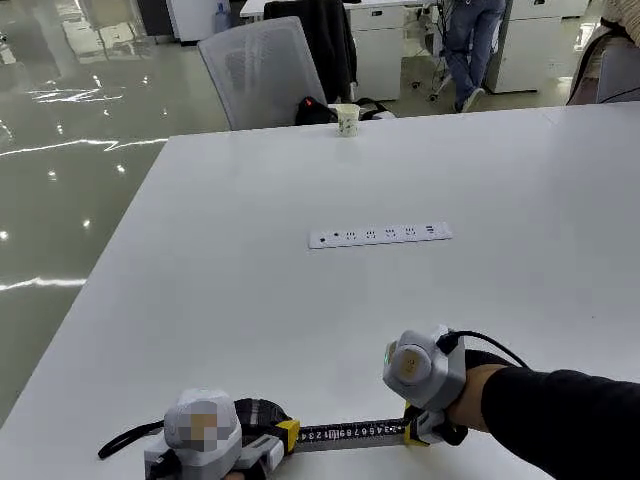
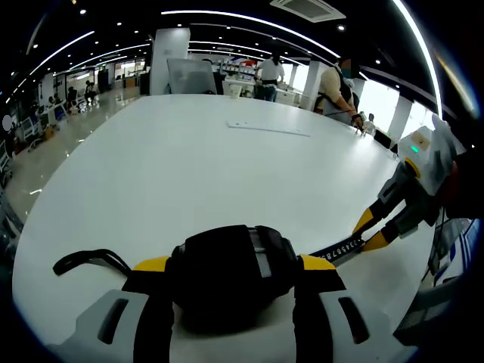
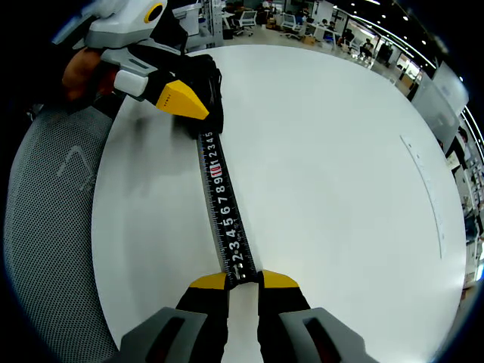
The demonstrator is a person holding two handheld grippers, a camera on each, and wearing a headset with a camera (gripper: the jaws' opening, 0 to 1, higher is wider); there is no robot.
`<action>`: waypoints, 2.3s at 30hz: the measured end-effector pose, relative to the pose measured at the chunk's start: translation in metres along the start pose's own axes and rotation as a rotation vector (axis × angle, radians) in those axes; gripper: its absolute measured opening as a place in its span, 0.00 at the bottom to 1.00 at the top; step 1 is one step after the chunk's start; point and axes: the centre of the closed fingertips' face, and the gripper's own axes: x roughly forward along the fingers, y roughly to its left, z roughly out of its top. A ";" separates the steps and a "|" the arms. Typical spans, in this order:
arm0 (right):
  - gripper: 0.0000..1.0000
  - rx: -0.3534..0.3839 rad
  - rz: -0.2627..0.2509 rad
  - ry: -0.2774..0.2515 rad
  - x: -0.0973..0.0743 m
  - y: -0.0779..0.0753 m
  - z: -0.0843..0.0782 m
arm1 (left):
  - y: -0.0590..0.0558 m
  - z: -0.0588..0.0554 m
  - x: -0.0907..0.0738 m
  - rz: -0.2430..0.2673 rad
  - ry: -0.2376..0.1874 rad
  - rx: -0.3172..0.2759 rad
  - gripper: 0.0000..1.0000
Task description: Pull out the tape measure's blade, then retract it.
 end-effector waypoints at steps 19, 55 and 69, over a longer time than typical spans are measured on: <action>0.11 0.013 0.000 -0.006 0.003 0.002 0.006 | 0.000 -0.001 0.000 0.001 0.002 -0.002 0.59; 0.11 -0.006 0.006 -0.017 0.007 0.003 0.017 | 0.000 -0.001 0.001 0.001 0.006 -0.002 0.59; 0.11 -0.007 0.008 -0.016 0.008 0.004 0.020 | 0.000 -0.001 0.001 0.001 0.007 -0.004 0.59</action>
